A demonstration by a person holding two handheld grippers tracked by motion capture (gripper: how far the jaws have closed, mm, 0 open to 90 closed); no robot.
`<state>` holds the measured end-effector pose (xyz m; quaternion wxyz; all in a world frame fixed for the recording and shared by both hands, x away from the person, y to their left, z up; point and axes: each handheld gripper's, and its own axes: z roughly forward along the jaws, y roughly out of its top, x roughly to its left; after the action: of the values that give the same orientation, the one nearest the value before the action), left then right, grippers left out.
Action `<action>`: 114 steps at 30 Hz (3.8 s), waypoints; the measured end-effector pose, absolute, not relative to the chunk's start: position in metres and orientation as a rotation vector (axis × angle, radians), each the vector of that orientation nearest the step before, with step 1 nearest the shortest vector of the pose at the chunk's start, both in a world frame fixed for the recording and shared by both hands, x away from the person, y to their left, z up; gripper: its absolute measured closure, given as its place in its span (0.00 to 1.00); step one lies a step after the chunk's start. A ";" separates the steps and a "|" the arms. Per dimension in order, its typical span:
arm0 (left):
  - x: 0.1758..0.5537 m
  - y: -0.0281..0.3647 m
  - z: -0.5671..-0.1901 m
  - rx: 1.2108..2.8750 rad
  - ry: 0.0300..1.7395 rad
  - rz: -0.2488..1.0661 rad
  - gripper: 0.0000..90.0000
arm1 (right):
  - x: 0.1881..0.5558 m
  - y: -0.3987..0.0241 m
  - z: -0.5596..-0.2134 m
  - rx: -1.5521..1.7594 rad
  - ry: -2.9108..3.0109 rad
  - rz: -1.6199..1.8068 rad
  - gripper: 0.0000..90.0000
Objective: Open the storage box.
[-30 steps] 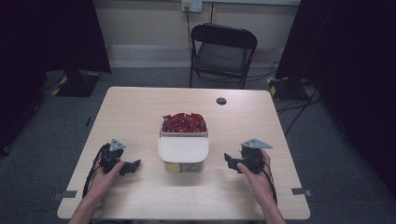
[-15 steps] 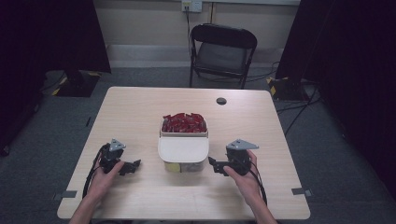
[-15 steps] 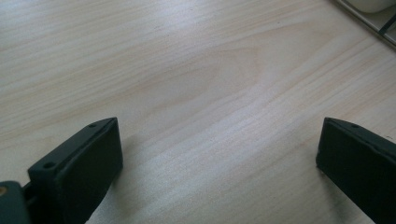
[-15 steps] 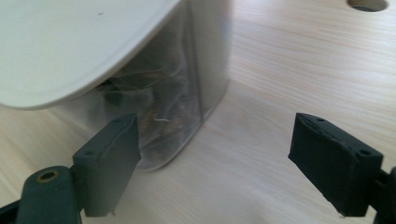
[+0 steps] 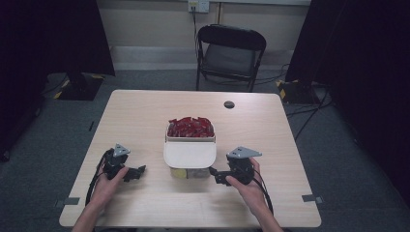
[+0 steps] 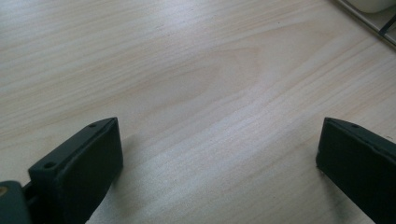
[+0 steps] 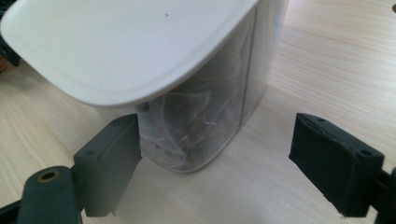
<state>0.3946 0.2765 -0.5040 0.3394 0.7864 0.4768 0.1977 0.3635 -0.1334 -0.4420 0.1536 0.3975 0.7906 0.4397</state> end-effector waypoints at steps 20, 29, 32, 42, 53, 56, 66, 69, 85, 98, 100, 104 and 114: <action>0.395 0.276 -0.504 2.047 1.242 0.514 0.00 | 0.364 -0.135 -0.435 1.138 2.249 1.330 0.17; 0.395 0.276 -0.504 2.047 1.243 0.515 0.00 | 0.369 -0.131 -0.429 1.135 2.235 1.383 0.16; 0.394 0.276 -0.504 2.047 1.242 0.513 0.00 | 0.369 -0.130 -0.427 1.130 2.233 1.386 0.16; 0.394 0.276 -0.504 2.049 1.245 0.518 0.00 | 0.380 -0.126 -0.418 1.115 2.226 1.406 0.16; 0.394 0.277 -0.503 2.062 1.241 0.524 0.00 | 0.397 -0.121 -0.410 1.085 2.228 1.405 0.16; 0.394 0.277 -0.503 2.064 1.240 0.523 0.00 | 0.401 -0.121 -0.407 1.079 2.225 1.418 0.16; 0.393 0.277 -0.503 2.065 1.239 0.524 0.00 | 0.404 -0.122 -0.406 1.084 2.211 1.416 0.16; 0.393 0.277 -0.504 2.056 1.245 0.521 0.00 | 0.405 -0.122 -0.404 1.088 2.200 1.420 0.16; 0.393 0.277 -0.504 2.055 1.245 0.522 0.00 | 0.412 -0.125 -0.401 1.129 2.159 1.458 0.15; 0.393 0.277 -0.503 2.057 1.244 0.521 0.00 | 0.416 -0.124 -0.400 1.167 2.115 1.457 0.14; 0.393 0.277 -0.503 2.058 1.244 0.524 0.00 | 0.418 -0.124 -0.400 1.171 2.111 1.462 0.14; 0.393 0.277 -0.503 2.058 1.244 0.521 0.00 | 0.420 -0.124 -0.400 1.197 2.097 1.472 0.14; 0.392 0.276 -0.503 2.052 1.252 0.526 0.01 | 0.422 -0.126 -0.403 1.258 2.051 1.456 0.13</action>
<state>0.3917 0.2765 -0.5033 0.3340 0.7861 0.4795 0.2016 0.4221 -0.1256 -0.4026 0.1638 0.4412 0.7195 0.5108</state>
